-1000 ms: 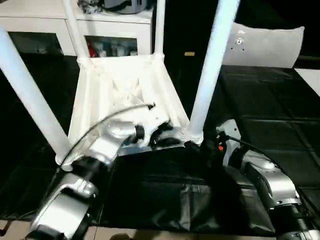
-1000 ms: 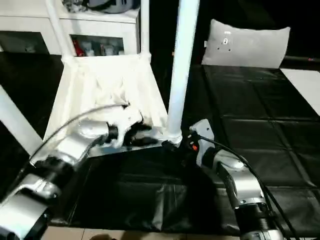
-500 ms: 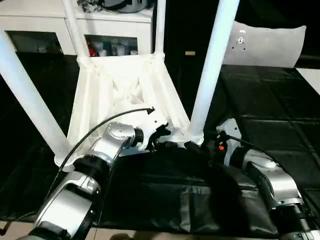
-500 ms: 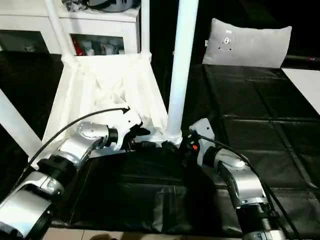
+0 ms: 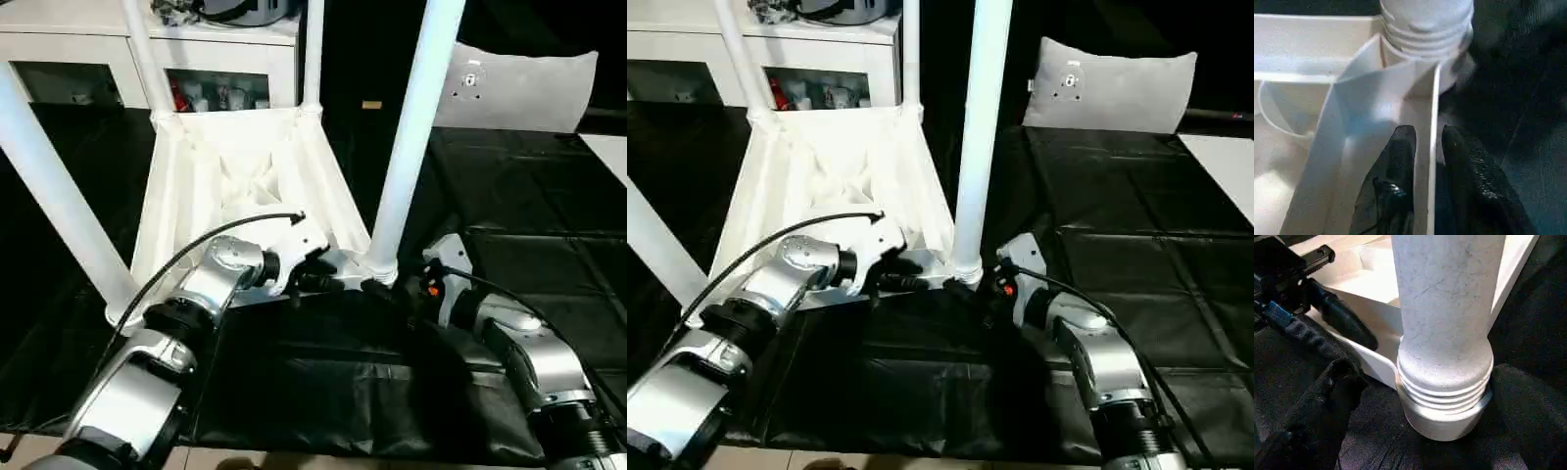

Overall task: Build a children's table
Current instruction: Rotate leg to tighten

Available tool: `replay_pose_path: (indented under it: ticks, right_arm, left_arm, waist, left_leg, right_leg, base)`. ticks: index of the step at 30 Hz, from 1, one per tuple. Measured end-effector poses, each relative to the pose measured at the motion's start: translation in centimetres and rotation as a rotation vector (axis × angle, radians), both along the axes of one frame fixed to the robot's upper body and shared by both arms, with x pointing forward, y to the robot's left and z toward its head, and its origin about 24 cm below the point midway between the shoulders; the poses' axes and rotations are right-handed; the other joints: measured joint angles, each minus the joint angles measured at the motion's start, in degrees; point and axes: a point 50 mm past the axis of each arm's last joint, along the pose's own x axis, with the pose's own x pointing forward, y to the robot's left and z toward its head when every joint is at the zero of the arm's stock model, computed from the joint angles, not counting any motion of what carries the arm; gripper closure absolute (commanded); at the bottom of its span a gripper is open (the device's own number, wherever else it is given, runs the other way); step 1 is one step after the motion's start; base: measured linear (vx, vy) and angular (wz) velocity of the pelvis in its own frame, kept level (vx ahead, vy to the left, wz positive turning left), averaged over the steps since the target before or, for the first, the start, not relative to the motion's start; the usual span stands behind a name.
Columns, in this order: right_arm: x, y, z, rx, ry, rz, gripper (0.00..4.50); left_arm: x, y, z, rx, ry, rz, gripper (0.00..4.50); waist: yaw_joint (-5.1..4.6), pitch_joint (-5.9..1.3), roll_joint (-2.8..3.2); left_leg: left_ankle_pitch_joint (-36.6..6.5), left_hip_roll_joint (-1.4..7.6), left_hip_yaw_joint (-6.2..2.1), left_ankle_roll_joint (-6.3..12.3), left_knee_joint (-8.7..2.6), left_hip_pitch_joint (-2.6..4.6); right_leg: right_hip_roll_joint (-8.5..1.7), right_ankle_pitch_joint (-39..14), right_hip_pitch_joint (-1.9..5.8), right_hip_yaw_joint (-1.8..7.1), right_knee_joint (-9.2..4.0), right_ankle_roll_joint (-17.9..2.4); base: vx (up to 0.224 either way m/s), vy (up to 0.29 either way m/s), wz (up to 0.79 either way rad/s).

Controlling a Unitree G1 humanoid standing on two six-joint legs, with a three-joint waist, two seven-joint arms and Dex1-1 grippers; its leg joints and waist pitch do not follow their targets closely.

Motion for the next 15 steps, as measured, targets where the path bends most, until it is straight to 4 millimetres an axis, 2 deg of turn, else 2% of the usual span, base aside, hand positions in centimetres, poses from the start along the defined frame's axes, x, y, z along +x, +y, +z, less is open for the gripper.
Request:
replay_pose_path:
  ticks: [3, 9, 15]
  right_arm:
    - [0.00, 0.03, -0.02, -0.003, 0.000, 0.000, 0.00]
    - [-0.01, 0.09, -0.04, -0.003, 0.001, 0.002, 0.00]
    - [-0.02, 0.15, -0.05, -0.001, 0.001, 0.004, 0.00]
  left_arm:
    - [0.00, -0.03, -0.03, 0.017, -0.004, -0.007, 3.86]
    - [0.06, 0.11, -0.01, 0.003, 0.007, -0.001, 4.46]
    - [0.03, 0.17, 0.00, 0.000, 0.011, -0.008, 4.46]
  waist:
    - [-0.02, -0.05, 0.08]
    - [-0.09, -0.09, 0.13]
    - [-0.18, -0.11, 0.17]
  left_leg:
    - [0.0, 0.00, 0.00, 0.00, 0.00, 0.02]
    - [0.0, 0.00, 0.00, -0.01, 0.00, 0.03]
    - [0.0, 0.00, 0.00, -0.01, 0.00, 0.03]
  right_leg:
    - [0.00, 0.0, 0.02, 0.00, 0.02, 0.0]
    - [0.00, 0.0, 0.02, 0.00, 0.01, 0.0]
    - [0.00, 0.0, 0.02, 0.00, 0.01, 0.0]
  base:
    - [0.000, 0.000, 0.00]
    - [0.000, 0.000, 0.00]
    - [0.000, 0.000, 0.00]
